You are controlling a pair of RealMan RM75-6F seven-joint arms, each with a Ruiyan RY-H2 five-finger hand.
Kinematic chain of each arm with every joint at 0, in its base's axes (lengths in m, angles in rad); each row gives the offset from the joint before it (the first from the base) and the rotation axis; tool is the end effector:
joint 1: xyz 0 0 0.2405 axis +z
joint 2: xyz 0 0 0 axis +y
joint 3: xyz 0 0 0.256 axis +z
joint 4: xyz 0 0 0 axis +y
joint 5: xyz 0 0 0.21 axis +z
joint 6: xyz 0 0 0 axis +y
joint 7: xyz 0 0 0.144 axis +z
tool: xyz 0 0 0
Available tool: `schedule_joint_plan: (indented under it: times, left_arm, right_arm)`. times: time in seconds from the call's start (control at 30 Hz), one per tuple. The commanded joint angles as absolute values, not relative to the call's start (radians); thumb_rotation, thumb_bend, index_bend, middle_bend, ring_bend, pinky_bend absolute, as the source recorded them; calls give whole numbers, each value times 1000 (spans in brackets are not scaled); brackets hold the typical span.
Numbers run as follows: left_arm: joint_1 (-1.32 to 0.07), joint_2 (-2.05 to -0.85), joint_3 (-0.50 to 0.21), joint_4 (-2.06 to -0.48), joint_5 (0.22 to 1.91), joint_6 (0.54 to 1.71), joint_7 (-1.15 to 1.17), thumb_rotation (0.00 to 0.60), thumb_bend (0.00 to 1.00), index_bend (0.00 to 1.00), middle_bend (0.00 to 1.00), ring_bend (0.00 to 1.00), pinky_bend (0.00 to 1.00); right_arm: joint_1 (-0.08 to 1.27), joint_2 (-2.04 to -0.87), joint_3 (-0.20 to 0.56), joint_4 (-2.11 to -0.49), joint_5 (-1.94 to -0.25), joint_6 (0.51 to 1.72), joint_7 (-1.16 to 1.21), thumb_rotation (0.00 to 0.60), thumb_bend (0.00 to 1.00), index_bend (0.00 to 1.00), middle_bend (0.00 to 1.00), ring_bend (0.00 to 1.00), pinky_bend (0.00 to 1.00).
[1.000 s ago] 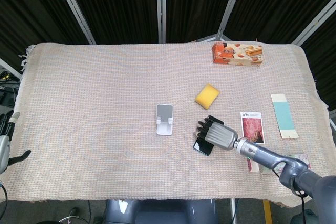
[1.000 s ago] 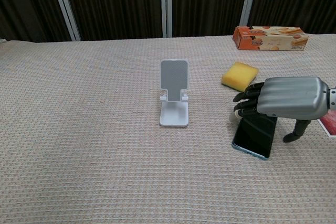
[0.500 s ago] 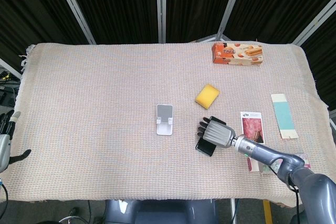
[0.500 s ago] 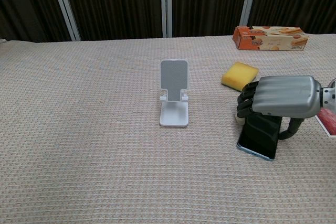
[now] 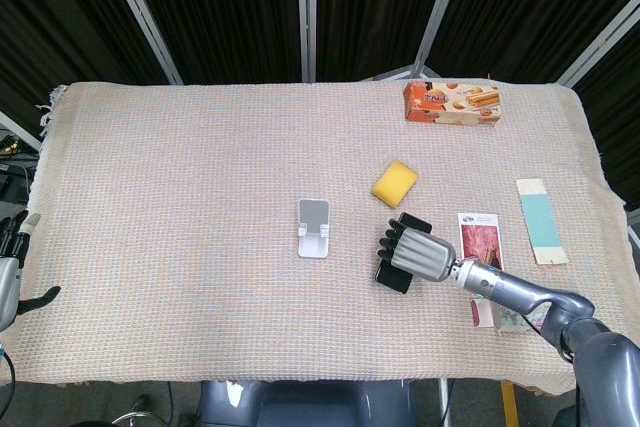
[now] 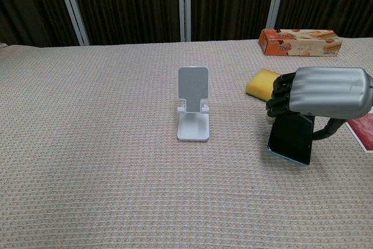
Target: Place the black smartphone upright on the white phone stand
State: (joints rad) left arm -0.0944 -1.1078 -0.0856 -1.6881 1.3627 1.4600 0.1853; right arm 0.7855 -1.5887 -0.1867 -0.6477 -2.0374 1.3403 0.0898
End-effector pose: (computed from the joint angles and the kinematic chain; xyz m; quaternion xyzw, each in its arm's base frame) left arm -0.3113 0.1892 0.1638 -0.5787 -0.3807 -0.3341 0.6392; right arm -0.2271 -0.3495 0.0165 0.9024 0.0698 0.3138 0.2869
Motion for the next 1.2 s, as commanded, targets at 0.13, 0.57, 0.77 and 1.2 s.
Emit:
schedule_joint_plan:
  times: [0.13,0.57,0.77,1.2]
  left_arm:
    - [-89,-1094,-82,-1695,1375,1468,160,600,0,0,0,0,0]
    - [-95,-1080,-96,-1692,1334,1443,129,600,0,0,0,0,0]
    - [-99,-1075,-106,-1680,1301,1421,103,600,0,0,0,0,0]
    - [-104,-1062,-115,-1658,1291,1402,50,600,0,0,0,0,0]
  right_arm:
    - [808,-1478,-145,-793,-2063,1455,-147,600,137,501,477,363,312]
    - [967,-1365,57,-1149,-2059,1251,-789,600,134,518,479,386,317]
    - [1015,-1402,126,-1249,-2025,1105,-1018,600,135,516,478,381,317]
    - [1074,-1582,192,-1244,-1932,866,-1305,600,142,517,485,381,317]
